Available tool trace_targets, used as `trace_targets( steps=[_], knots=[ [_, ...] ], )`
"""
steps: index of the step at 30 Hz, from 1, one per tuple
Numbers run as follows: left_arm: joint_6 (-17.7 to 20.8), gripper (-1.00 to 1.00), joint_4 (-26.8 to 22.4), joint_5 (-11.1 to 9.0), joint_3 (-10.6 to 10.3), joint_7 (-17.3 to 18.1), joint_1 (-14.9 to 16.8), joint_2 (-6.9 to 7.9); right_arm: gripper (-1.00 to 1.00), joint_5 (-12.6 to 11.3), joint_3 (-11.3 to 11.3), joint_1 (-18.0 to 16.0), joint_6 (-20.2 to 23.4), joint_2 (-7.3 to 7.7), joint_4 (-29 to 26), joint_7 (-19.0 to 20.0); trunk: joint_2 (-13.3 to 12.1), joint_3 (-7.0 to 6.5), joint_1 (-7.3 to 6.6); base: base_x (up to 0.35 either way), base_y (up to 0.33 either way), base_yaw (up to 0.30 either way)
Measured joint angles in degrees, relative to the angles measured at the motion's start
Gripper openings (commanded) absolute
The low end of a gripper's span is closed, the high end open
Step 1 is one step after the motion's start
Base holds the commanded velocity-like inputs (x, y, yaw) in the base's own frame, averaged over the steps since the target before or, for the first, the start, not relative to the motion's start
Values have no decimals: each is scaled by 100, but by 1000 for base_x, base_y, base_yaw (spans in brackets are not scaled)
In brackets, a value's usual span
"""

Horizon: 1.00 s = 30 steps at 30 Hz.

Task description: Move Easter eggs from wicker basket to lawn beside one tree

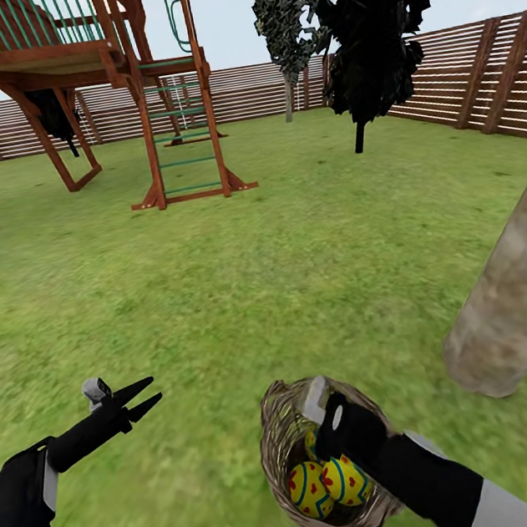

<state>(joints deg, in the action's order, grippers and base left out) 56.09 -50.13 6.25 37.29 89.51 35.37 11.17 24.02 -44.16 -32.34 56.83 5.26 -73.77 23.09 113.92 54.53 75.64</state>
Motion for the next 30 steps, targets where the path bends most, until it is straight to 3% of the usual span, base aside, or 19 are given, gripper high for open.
trace_targets(
  steps=[2,7,9,12,17,21,30],
  knots=[
    [0,100,0,0,0,0,0,2,100,637,-7,0,-94,50,9,753,0,0,0,0,0,0],
    [0,100,-1,0,0,0,0,2,100,1249,-32,5,-639,143,41,1248,0,0,0,0,0,0],
    [0,100,-2,0,0,0,0,1,100,1344,-98,6,-988,249,36,1333,0,0,0,0,0,0],
    [0,100,-1,0,0,0,0,2,100,1393,-288,6,-1112,290,33,1362,0,0,0,0,0,0],
    [0,100,-1,0,-3,0,0,-2,100,1697,-574,6,-1352,360,19,1416,0,0,0,0,0,0],
    [0,100,-5,14,-3,0,0,-35,100,1769,-594,6,-1700,361,12,1650,0,0,0,0,0,0],
    [-1,100,-13,24,0,0,0,-39,100,1790,-604,6,-1773,359,21,1787,0,0,0,0,0,0]
  ],
)
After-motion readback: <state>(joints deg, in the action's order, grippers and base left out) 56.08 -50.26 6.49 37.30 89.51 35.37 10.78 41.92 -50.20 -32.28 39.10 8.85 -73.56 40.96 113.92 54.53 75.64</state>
